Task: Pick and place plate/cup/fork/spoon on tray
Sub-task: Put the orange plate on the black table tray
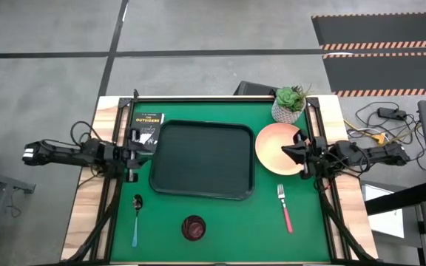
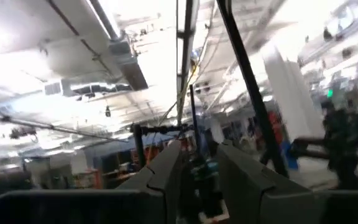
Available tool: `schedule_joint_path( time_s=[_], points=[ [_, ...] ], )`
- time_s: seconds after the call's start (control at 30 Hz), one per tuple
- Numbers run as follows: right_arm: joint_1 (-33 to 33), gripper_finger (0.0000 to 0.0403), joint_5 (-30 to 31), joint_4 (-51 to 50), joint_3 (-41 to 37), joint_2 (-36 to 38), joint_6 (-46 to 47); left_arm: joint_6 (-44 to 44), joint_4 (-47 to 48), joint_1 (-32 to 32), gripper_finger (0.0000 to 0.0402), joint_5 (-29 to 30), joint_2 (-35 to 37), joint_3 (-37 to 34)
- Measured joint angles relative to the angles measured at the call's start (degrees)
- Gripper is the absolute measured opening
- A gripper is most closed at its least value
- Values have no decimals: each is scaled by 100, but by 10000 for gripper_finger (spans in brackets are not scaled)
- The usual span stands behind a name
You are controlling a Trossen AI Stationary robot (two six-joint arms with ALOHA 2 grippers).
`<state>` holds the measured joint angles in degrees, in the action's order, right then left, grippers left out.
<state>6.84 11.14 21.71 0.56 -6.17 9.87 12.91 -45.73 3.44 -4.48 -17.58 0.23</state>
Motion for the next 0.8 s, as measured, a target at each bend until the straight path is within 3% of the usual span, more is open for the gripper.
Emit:
schedule_joint_path(
  time_s=[0.1,0.33,0.47,0.57,0.67,0.8],
  points=[
    [1,9,40,358,0,-318,-2,-356,-73,0,83,273,-4,26],
    [1,9,359,1210,30,-1461,-221,-3,-114,0,83,1819,-52,258],
    [0,9,826,1160,321,-2159,-195,276,-88,0,83,2229,-200,421],
    [2,9,853,1144,673,-2728,-196,595,-86,0,83,2443,-330,519],
    [1,9,850,696,1213,-3249,-141,837,-84,0,83,2763,-481,656],
    [1,9,842,-923,2209,-3865,383,848,-120,0,83,2958,-671,865]
  ],
)
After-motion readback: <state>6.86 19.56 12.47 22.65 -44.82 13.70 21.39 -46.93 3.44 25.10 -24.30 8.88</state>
